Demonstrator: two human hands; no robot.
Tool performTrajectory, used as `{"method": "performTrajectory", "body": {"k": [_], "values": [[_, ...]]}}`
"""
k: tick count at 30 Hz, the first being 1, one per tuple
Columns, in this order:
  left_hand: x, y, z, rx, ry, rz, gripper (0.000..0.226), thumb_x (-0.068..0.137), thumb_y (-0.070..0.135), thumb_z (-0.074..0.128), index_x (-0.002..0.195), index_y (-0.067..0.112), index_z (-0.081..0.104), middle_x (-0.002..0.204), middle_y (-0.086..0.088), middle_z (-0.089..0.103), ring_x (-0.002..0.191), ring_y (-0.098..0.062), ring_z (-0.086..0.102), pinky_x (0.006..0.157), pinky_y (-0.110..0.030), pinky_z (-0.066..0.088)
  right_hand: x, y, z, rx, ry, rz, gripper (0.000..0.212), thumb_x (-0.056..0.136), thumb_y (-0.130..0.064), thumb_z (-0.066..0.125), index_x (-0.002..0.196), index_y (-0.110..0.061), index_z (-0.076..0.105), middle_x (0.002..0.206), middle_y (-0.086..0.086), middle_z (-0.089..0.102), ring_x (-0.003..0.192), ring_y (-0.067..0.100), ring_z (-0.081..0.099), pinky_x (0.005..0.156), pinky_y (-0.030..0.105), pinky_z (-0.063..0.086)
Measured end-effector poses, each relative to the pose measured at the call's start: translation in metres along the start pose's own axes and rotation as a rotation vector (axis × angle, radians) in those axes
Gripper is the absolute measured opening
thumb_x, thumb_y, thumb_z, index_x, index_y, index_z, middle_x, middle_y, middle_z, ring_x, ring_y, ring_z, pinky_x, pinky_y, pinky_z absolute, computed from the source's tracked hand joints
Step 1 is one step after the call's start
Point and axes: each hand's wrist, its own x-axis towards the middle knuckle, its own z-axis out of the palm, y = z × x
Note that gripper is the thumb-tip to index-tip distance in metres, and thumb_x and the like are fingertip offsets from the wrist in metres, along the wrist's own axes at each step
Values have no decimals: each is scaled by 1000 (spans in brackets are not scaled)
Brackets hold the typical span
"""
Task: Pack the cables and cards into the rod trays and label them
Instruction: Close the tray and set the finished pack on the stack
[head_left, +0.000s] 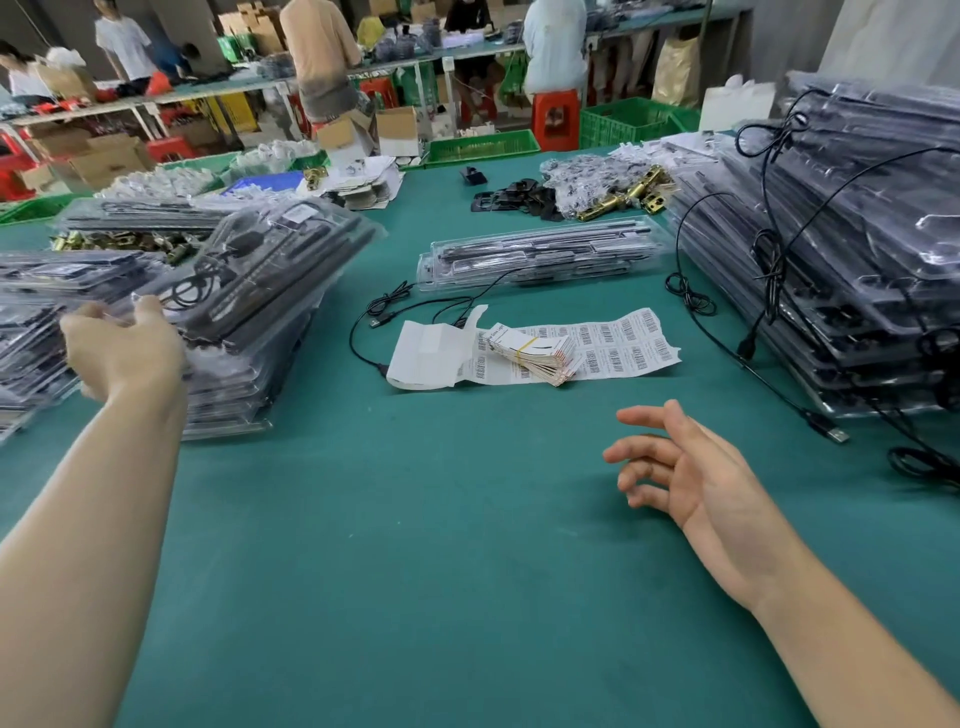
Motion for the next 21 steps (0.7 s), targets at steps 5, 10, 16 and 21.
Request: {"method": "performTrajectory", "body": {"k": [5, 10, 16, 21], "values": [[-8, -9, 8, -231, -52, -43, 34, 86, 24, 70, 114, 33, 52, 105, 8, 60, 72, -4, 60, 74, -24, 57, -1, 1, -2, 6, 0, -13, 53, 92, -52, 54, 119, -7, 66, 94, 19, 71, 69, 22, 62, 59, 27, 53], [-3, -8, 7, -358, -117, -26, 32, 89, 9, 65, 106, 32, 52, 119, 0, 61, 84, -6, 62, 85, -25, 58, -1, 2, -2, 5, -2, -17, 53, 91, -52, 56, 118, -7, 66, 93, 19, 71, 69, 22, 61, 59, 27, 53], [13, -3, 2, -324, -139, -46, 30, 94, 5, 63, 113, 26, 54, 115, -3, 63, 69, 0, 56, 53, -12, 48, -1, 2, -2, 6, -18, -18, 49, 91, -53, 57, 113, -12, 70, 94, 18, 71, 69, 21, 61, 60, 26, 53], [16, -4, -3, -279, -115, -24, 30, 94, 11, 66, 115, 28, 53, 128, -6, 62, 70, -3, 58, 57, -20, 50, -3, 2, -3, 18, -22, -21, 40, 95, -49, 54, 108, -16, 74, 94, 18, 70, 70, 21, 61, 61, 26, 53]]}}
